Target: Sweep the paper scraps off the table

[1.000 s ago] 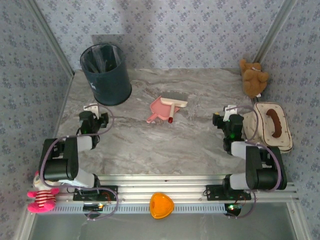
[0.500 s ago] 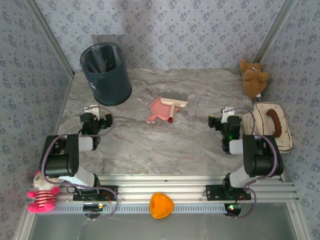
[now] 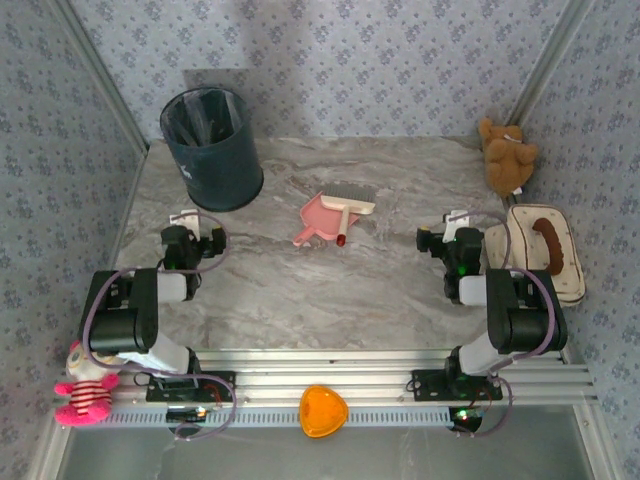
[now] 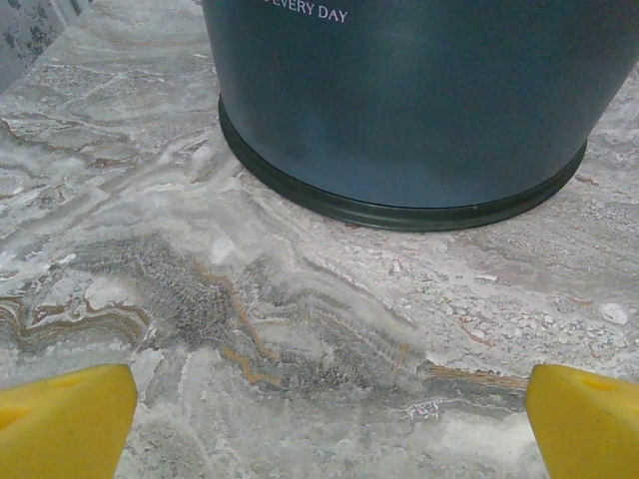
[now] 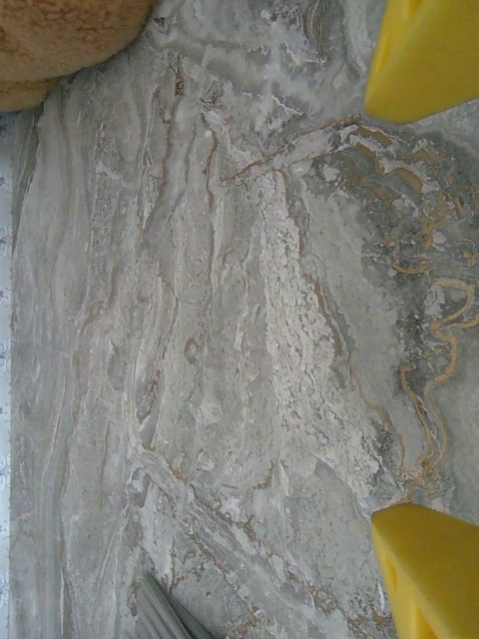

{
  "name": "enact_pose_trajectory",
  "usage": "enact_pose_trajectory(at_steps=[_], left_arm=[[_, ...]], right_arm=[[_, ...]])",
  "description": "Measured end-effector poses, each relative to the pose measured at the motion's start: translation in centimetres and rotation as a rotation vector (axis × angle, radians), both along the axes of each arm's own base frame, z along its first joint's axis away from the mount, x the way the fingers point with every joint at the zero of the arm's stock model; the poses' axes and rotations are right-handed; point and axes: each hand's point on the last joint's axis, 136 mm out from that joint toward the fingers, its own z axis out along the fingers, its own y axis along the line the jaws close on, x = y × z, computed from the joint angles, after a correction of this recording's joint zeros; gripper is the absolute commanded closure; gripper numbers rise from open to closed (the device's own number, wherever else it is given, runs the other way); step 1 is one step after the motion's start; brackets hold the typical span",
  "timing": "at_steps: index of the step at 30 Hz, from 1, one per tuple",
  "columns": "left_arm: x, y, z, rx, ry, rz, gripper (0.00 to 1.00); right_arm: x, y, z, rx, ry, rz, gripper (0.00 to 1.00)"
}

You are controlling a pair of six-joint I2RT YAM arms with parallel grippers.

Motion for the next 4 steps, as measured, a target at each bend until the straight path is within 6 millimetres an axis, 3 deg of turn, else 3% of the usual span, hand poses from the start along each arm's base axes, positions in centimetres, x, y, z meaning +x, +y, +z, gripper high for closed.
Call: enact_pose_trajectory(at_steps=[4], left_arm=[[0.0, 0.0, 0.0, 0.0, 0.0, 0.0, 0.0]], right_arm=[[0.0, 0.0, -0.01, 0.0, 0.0, 0.0, 0.0]])
